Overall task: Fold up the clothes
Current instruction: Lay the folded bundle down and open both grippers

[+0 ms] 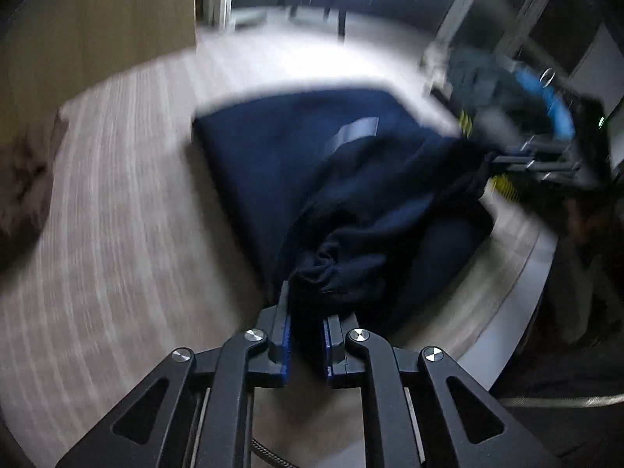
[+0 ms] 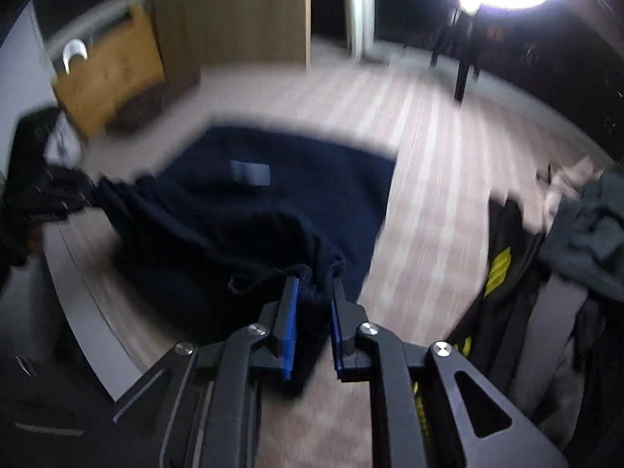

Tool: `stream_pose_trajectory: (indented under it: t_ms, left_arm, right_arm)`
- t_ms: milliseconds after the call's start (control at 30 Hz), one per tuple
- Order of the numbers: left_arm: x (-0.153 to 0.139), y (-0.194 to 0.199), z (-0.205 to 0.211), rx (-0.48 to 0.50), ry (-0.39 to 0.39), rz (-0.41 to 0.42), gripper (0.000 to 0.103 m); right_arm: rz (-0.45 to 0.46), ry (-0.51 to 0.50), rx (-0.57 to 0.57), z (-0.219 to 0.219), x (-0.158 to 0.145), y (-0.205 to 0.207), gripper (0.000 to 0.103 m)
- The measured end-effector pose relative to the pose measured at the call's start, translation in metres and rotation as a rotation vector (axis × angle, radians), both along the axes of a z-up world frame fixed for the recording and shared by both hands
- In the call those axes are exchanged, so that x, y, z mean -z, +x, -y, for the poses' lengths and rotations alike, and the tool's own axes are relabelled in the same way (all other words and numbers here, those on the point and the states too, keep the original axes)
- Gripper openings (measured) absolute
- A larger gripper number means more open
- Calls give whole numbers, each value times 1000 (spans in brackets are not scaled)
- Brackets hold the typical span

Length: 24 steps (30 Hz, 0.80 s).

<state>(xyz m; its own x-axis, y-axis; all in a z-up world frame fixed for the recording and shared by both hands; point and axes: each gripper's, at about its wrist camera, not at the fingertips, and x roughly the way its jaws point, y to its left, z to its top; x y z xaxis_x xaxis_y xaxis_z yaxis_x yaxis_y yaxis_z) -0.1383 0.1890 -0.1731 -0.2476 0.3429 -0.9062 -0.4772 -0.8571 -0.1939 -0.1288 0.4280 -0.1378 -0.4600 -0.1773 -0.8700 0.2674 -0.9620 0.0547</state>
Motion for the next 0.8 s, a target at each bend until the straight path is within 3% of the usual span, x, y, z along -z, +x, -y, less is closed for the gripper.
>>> stream_pose_trajectory:
  t_ms: [100, 167, 200, 300, 333, 433, 533, 633, 733, 800]
  left_arm:
    - [-27, 31, 16, 12, -41, -9, 18]
    - [-56, 51, 31, 7, -62, -40, 23]
    - [-71, 60, 39, -1, -63, -55, 24]
    - [-102, 74, 55, -17, -51, -117, 40]
    - [-105, 72, 54, -14, -59, -137, 42]
    - [-93, 54, 33, 20, -58, -162, 42]
    - [-63, 21, 2, 63, -39, -129, 42]
    - [-40, -4, -20, 88, -27, -95, 40]
    - [-19, -17, -38, 132, -64, -83, 39]
    - [-7, -22, -44, 156, -67, -54, 30]
  right_arm:
    - [92, 76, -10, 2, 7, 17, 27]
    - [70, 1, -1, -13, -31, 40, 28]
    - [55, -58, 0, -21, -48, 50, 35]
    - [31, -95, 4, -25, -47, 45, 69]
    - [23, -105, 5, -26, -46, 43, 73]
    - [-1, -135, 10, -28, -42, 36, 73]
    - [-25, -165, 14, -31, -39, 30, 73]
    - [-12, -127, -19, -7, -8, -1, 73]
    - [-10, -101, -73, 14, 15, -24, 73]
    - [-1, -93, -96, 22, 26, -37, 71]
